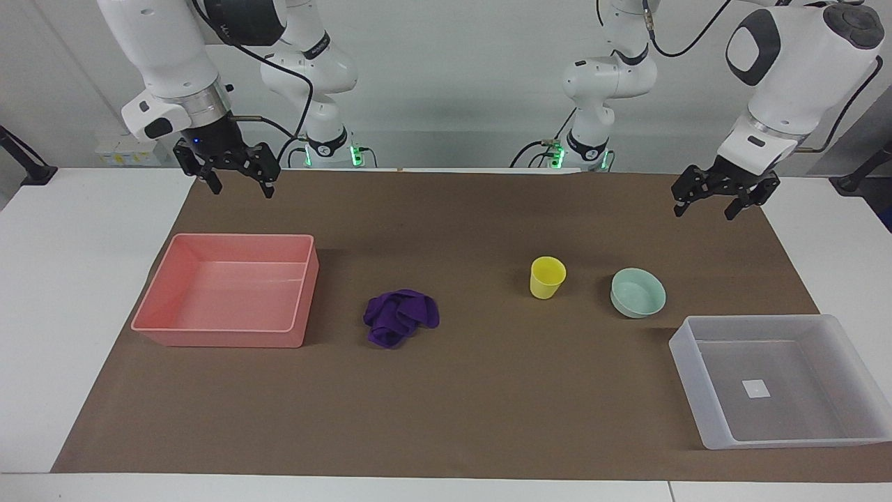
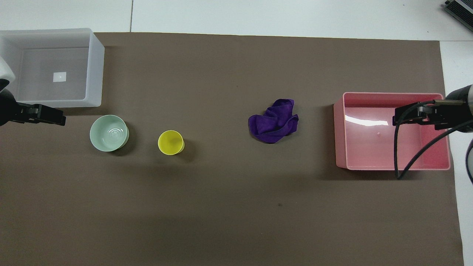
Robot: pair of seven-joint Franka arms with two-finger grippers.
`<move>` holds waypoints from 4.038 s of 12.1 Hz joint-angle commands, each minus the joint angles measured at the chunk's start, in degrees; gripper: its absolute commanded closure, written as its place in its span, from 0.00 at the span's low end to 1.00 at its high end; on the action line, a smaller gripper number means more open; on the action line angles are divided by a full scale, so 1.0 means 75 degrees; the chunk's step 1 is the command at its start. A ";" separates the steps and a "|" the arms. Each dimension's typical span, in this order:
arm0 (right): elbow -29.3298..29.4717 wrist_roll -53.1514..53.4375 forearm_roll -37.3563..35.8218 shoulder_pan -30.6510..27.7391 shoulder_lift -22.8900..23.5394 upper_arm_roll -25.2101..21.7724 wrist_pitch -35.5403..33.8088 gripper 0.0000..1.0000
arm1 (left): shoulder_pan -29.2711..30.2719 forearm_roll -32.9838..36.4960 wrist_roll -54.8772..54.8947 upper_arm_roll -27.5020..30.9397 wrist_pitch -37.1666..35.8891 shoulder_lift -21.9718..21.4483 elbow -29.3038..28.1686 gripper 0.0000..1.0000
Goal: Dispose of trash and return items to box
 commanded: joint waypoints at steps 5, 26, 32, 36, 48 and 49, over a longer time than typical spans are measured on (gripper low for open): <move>-0.0125 -0.0196 0.0029 -0.0100 -0.0160 0.0056 -0.0101 0.00 | -0.0050 0.0084 -0.0064 -0.0012 0.0101 -0.0227 -0.0230 0.00; -0.0125 -0.0196 0.0029 -0.0100 -0.0160 0.0056 -0.0101 0.00 | 0.0055 0.0084 -0.0567 -0.0047 0.4915 -0.0041 -0.3721 0.00; -0.0125 -0.0196 0.0029 -0.0100 -0.0149 0.0056 -0.0101 0.00 | 0.0114 0.0072 -0.0603 -0.0036 0.6288 0.0463 -0.4484 0.00; -0.0125 -0.0196 0.0029 -0.0100 -0.0149 0.0056 -0.0101 0.00 | 0.0114 0.0072 -0.0684 -0.0036 0.6382 0.0699 -0.4578 0.06; -0.0945 0.0224 0.0427 0.0308 0.0072 0.0162 0.1643 0.00 | 0.0487 0.0084 -0.0544 0.0011 0.5108 0.0605 -0.3304 1.00; -0.0946 0.0435 0.0427 0.0496 0.0294 0.0162 0.1924 0.00 | 0.0663 0.0084 -0.0463 0.0000 0.4792 0.0640 -0.2918 1.00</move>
